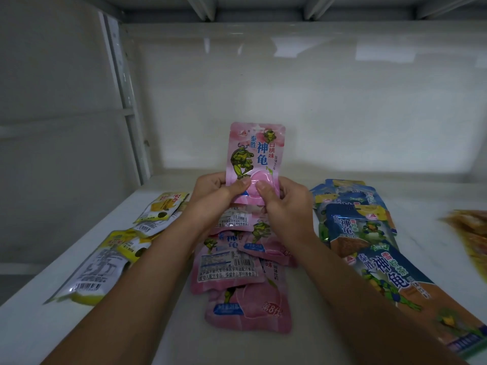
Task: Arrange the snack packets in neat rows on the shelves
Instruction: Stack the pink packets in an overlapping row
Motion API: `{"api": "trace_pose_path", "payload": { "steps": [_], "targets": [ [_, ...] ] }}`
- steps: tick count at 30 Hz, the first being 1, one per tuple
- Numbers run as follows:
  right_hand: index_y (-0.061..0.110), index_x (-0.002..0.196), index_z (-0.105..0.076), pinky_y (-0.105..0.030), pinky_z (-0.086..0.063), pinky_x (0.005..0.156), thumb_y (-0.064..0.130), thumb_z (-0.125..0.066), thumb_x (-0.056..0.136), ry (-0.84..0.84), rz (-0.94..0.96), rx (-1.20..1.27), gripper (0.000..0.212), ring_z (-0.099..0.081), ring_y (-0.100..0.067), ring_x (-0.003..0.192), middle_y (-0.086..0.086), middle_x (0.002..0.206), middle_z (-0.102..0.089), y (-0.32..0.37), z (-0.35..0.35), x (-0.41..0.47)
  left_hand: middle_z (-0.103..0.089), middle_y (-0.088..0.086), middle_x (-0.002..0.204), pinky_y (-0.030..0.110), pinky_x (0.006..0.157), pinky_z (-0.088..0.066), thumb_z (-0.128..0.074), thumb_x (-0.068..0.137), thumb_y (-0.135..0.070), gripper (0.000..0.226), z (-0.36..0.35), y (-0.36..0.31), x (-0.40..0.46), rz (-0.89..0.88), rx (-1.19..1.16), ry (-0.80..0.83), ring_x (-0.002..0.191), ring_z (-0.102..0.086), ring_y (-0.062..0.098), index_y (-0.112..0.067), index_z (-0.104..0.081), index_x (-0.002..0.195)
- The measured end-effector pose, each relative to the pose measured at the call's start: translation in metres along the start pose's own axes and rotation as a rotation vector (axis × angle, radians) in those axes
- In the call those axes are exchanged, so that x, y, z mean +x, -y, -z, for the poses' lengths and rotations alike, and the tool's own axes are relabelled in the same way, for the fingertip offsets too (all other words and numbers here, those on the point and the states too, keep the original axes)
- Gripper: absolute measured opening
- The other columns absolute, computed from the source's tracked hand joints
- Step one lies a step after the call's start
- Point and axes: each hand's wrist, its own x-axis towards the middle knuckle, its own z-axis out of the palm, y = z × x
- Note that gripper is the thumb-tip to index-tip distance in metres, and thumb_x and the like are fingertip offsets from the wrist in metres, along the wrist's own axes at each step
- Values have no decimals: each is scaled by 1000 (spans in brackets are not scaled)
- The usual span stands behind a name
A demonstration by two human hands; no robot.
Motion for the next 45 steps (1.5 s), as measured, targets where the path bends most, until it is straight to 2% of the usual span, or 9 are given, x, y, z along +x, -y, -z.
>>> {"api": "trace_pose_path", "payload": {
  "steps": [5, 10, 13, 18, 24, 29, 32, 37, 45],
  "targets": [
    [3, 80, -69, -46, -53, 62, 19, -72, 96, -16, -92, 68, 23, -62, -41, 68, -21, 71, -66, 0, 2, 3, -77, 11, 87, 30, 79, -62, -77, 94, -19, 25, -1, 6, 5, 40, 52, 20, 76, -72, 18, 4, -76, 104],
    [24, 82, -72, -37, -57, 67, 23, -75, 95, 4, -148, 125, 13, -65, -17, 68, 2, 70, -69, 4, 1, 3, -76, 12, 79, 26, 69, -61, -74, 95, -14, 18, 1, 10, 6, -10, 94, 10, 71, -70, 17, 2, -76, 102],
    [4, 88, -72, -47, -55, 69, 41, -66, 97, -5, -129, 157, 39, -64, -34, 73, -20, 79, -69, 5, -2, 1, -75, 13, 78, 25, 65, -59, -71, 97, -10, 14, 1, 9, 7, -18, 95, 9, 70, -68, 19, 3, -75, 99],
    [-1, 70, -61, -32, -38, 56, 38, -67, 100, -12, -110, 140, 49, -44, -15, 56, -7, 58, -50, 5, 3, 2, -72, 9, 79, 33, 74, -61, -69, 98, -10, 19, -1, 6, 5, 45, 19, 22, 74, -71, 22, 8, -72, 101],
    [22, 54, -43, -12, -30, 45, 28, -66, 102, 39, -111, 159, 54, -40, -1, 40, 15, 40, -41, 9, 0, -1, -78, 21, 107, 50, 92, -61, -66, 101, -15, 23, -4, -1, 1, 90, -132, 17, 103, -75, 40, 2, -76, 113],
    [7, 76, -72, -16, -48, 51, 26, -64, 103, 42, -185, 322, 35, -61, -10, 60, -10, 69, -67, 14, 3, 1, -79, 18, 108, 38, 87, -60, -73, 95, -13, 21, -2, -2, -1, 60, -161, 46, 103, -76, 34, 0, -76, 111],
    [-3, 96, -77, -38, -59, 65, 22, -66, 102, 22, -184, 359, 28, -71, -26, 78, -24, 89, -75, 12, 3, 2, -79, 16, 109, 39, 94, -58, -74, 93, -11, 21, -2, -3, -3, 53, -152, 65, 105, -76, 30, -1, -76, 111],
    [1, 94, -77, -51, -58, 79, 26, -73, 98, 36, -204, 325, 26, -68, -40, 80, -22, 89, -75, 11, 1, 3, -77, 21, 110, 44, 93, -59, -67, 95, -5, 22, -2, -3, 1, 84, -187, 10, 108, -73, 41, 4, -74, 113],
    [6, 108, -78, -46, -61, 85, 16, -67, 101, 57, -280, 445, 17, -75, -29, 91, -17, 100, -78, 19, 3, 1, -78, 18, 113, 42, 95, -59, -73, 94, -11, 27, -1, -2, -1, 15, -153, 72, 106, -75, 35, 1, -72, 119]
  ]
}}
